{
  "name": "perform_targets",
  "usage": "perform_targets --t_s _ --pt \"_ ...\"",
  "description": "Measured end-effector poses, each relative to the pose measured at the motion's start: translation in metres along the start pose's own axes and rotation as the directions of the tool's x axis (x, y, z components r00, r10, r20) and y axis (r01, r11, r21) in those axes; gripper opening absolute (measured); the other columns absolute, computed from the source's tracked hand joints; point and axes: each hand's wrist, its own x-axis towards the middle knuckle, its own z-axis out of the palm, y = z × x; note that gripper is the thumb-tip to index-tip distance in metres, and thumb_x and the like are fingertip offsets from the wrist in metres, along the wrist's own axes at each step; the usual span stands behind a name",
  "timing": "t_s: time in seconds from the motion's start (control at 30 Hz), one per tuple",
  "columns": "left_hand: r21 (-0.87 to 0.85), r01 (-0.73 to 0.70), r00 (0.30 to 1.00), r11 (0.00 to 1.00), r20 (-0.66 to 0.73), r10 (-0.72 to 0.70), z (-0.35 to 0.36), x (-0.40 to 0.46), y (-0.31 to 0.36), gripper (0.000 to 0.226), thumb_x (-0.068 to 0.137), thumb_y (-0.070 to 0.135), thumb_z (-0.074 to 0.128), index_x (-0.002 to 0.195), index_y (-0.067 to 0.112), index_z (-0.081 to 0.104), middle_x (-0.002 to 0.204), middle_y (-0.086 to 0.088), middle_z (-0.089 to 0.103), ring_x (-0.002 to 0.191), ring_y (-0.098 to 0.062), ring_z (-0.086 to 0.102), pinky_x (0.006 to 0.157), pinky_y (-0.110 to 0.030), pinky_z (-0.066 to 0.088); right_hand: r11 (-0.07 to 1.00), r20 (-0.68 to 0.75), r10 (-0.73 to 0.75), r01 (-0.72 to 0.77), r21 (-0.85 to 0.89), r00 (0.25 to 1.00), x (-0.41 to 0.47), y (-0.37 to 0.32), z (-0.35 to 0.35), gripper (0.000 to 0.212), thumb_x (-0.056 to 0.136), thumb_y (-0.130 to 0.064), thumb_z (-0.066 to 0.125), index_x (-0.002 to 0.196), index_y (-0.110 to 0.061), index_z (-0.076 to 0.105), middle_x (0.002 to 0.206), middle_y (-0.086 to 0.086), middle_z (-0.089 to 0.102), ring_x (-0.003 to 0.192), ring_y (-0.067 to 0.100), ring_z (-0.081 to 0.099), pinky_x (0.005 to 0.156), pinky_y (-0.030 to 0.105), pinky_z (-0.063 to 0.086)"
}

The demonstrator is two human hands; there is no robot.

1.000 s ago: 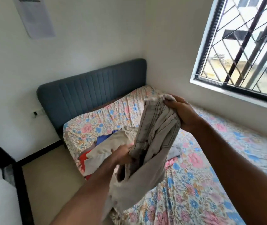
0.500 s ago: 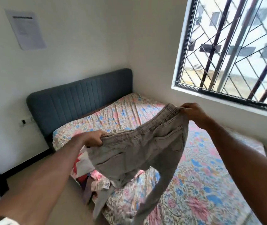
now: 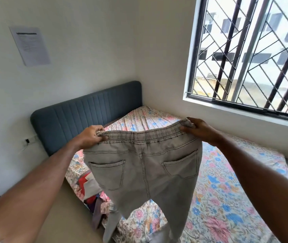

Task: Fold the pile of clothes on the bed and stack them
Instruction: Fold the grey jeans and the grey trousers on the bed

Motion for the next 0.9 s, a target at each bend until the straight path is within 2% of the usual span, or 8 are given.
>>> perform_targets --t_s 0.1,0.27,0.37,0.5,0.57,0.63,0.8,0.9 --pt "-0.084 0.023 0.999 0.996 0.024 -0.021 -0.017 0.004 -0.009 0.012 0.083 0.024 0.083 0.083 0.019 0.071 0.083 -0.002 0.071 0.082 -0.020 0.067 0.070 -0.032 0.050 0.989 -0.076 -0.102 0.094 -0.111 0.992 0.011 -0.002 -0.002 0.009 0.097 -0.022 0.070 0.090 -0.027 0.070 0.087 -0.012 0.070 0.080 -0.001 0.062 0.070 0.015 0.048" --pt "-0.122 0.080 0.985 0.989 0.162 -0.060 -0.038 0.004 -0.027 0.036 0.082 -0.009 0.072 0.094 0.025 0.071 0.099 -0.014 0.070 0.092 -0.028 0.065 0.082 -0.042 0.055 0.929 0.049 -0.157 0.164 -0.333 0.986 0.033 0.001 -0.007 0.027 0.094 -0.018 0.074 0.119 -0.023 0.066 0.104 -0.013 0.067 0.087 0.002 0.060 0.076 0.009 0.046" --pt "-0.255 0.094 0.994 0.963 0.084 -0.074 -0.040 0.003 -0.035 0.038 0.086 -0.002 0.074 0.103 0.028 0.060 0.100 -0.017 0.068 0.092 -0.031 0.069 0.076 -0.040 0.059 0.912 0.084 -0.125 0.148 -0.381 0.989 0.045 0.014 -0.009 0.028 0.085 -0.016 0.083 0.109 -0.028 0.074 0.102 -0.007 0.073 0.092 0.012 0.066 0.084 0.024 0.052" --pt "-0.354 0.062 0.998 0.933 0.016 -0.060 -0.036 0.006 -0.041 0.037 0.083 0.015 0.080 0.110 0.029 0.058 0.101 -0.026 0.069 0.092 -0.041 0.070 0.081 -0.053 0.061 0.933 0.119 -0.015 0.057 -0.355 0.993 0.048 0.030 -0.016 0.030 0.078 -0.015 0.089 0.089 -0.035 0.070 0.084 0.006 0.071 0.072 0.008 0.061 0.071 0.032 0.057" --pt "-0.339 0.049 0.999 0.939 0.005 -0.050 -0.033 0.012 -0.043 0.041 0.078 0.022 0.082 0.112 0.029 0.061 0.093 -0.024 0.068 0.083 -0.037 0.069 0.072 -0.047 0.062 0.943 0.172 -0.008 0.065 -0.328 0.985 0.051 0.035 -0.015 0.026 0.082 -0.008 0.084 0.090 -0.027 0.068 0.083 0.006 0.066 0.071 0.007 0.057 0.066 0.023 0.053" --pt "-0.386 0.079 0.997 0.919 0.043 -0.068 -0.035 0.017 -0.042 0.044 0.076 0.019 0.083 0.114 0.024 0.062 0.085 -0.020 0.066 0.076 -0.031 0.066 0.065 -0.038 0.059 0.964 0.185 0.027 0.024 -0.265 0.982 0.056 0.040 -0.015 0.016 0.088 -0.004 0.077 0.096 -0.015 0.068 0.087 0.008 0.065 0.074 0.012 0.058 0.064 0.029 0.055" --pt "-0.488 0.317 0.911 0.813 0.395 -0.119 -0.058 0.031 -0.044 0.028 0.086 -0.011 0.066 0.114 -0.009 0.066 0.097 -0.021 0.073 0.084 -0.026 0.072 0.068 -0.029 0.060 0.966 0.341 0.232 -0.176 -0.189 0.911 0.079 0.053 -0.031 0.018 0.089 -0.009 0.077 0.106 -0.005 0.074 0.089 0.010 0.073 0.079 0.018 0.069 0.073 0.040 0.060" --pt "-0.404 0.316 0.928 0.859 0.318 -0.191 -0.055 0.059 -0.055 0.019 0.083 -0.007 0.073 0.102 -0.008 0.073 0.091 -0.020 0.075 0.078 -0.023 0.071 0.064 -0.026 0.058 0.940 0.358 0.286 -0.188 -0.286 0.889 0.113 0.069 -0.030 0.012 0.091 -0.011 0.076 0.103 -0.013 0.075 0.089 0.007 0.073 0.081 0.016 0.067 0.072 0.040 0.059"
